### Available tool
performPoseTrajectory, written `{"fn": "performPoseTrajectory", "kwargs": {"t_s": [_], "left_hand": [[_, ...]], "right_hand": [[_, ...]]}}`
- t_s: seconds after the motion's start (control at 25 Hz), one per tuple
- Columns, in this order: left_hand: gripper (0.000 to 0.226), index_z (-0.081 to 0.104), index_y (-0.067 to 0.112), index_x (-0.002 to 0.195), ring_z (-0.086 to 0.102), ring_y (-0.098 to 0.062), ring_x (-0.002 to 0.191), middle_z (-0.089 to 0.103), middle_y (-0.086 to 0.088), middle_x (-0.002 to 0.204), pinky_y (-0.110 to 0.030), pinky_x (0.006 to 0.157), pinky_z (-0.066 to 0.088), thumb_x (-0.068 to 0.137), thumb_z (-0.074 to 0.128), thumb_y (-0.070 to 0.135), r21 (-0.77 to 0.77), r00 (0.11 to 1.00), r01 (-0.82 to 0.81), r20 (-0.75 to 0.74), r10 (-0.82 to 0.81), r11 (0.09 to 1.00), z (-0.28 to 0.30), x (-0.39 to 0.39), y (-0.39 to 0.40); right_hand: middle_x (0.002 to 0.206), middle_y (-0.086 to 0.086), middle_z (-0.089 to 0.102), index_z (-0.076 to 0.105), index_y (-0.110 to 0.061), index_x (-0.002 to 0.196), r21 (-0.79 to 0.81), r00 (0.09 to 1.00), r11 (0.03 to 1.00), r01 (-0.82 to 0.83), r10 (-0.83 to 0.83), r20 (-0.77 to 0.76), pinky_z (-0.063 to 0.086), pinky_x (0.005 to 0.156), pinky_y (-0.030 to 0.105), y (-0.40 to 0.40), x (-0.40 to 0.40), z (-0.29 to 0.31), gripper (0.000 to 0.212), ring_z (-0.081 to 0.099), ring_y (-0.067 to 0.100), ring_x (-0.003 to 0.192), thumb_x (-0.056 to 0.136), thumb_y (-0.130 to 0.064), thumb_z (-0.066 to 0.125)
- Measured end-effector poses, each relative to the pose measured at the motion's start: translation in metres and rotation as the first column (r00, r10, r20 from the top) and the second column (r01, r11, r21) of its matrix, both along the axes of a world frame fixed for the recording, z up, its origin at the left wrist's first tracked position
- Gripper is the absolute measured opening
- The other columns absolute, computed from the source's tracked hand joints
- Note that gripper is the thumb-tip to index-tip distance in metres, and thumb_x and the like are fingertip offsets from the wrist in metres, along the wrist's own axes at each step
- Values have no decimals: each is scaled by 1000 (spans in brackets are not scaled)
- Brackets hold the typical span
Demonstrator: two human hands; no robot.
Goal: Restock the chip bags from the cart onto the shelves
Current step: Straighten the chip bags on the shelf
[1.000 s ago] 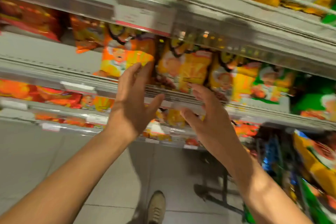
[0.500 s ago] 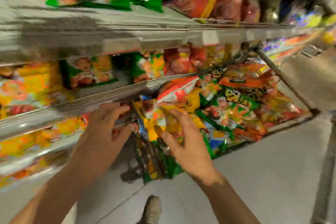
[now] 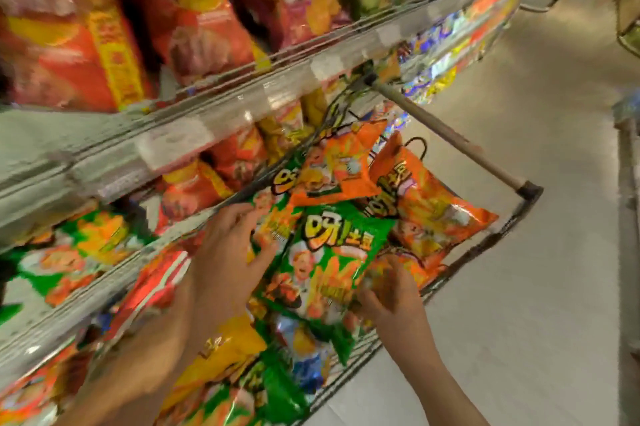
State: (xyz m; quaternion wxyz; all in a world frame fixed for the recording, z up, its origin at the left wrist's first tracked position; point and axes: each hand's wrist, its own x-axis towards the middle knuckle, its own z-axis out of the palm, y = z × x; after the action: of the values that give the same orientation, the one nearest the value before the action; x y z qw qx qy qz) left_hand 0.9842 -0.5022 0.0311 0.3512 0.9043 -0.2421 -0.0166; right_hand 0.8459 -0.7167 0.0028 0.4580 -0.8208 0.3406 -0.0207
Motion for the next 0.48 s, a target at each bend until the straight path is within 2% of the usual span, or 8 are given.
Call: {"fn": "performPoseTrajectory", "kwargs": {"t_s": [0.08,0.12,0.2,0.24,0.32,0.4,0.48], "left_hand": [[53,53,16,141,42,-23,134,48,-4,140,-31,109,32,94,66,37,46,999,35,1,-35,998,4,33,-50],[58,48,19,144,39,-21,136,45,-2,144,-33,108,33,95,61,47,47,997,25,-68,-21,999,5,48,-73],[67,44,24,146,43,-20,131,44,-1,147,-35,100,36,92,55,63,-31,938,-95,-338,79,995,6,76,-112],[73,45,24,145,46,-21,129,46,-2,147,-37,96,38,89,53,70,-90,863,-191,-489,123,978,5,88,-128],[84,42,24,148,46,-27,135,45,-4,153,-43,99,39,84,52,78,-93,738,-298,-654,168,950,-2,104,-149],[93,35,25,154,39,-31,142,37,-6,159,-48,110,35,81,60,75,-31,667,-327,-716,208,945,-9,111,-158],[90,42,23,151,46,-30,136,44,-7,155,-48,112,35,77,71,67,33,617,-314,-753,230,949,-12,116,-161]], "right_hand": [[144,7,53,31,-27,153,171,997,983,74,-74,-6,47,105,54,-23,9,-8,74,52,27,131,91,-30,70],[139,1,58,36,-36,148,254,996,963,92,-92,-8,50,102,54,-30,12,-13,68,58,23,126,90,-30,72],[112,-18,72,49,-54,121,342,997,937,72,-67,-27,57,91,51,-37,20,-23,46,69,8,102,89,-31,73],[101,-21,73,52,-52,114,358,998,932,50,-38,-41,60,87,47,-38,22,-27,38,70,5,93,88,-34,73],[94,-19,74,52,-42,117,384,996,922,-41,67,-55,61,76,30,-38,28,-33,37,70,-1,83,86,-44,74],[87,-21,72,51,-39,117,400,989,910,-112,142,-47,50,60,10,-37,37,-36,43,67,-10,74,83,-50,75],[86,-19,70,49,-39,115,419,989,901,-110,141,-43,45,56,8,-36,44,-41,44,65,-10,69,82,-46,77]]}}
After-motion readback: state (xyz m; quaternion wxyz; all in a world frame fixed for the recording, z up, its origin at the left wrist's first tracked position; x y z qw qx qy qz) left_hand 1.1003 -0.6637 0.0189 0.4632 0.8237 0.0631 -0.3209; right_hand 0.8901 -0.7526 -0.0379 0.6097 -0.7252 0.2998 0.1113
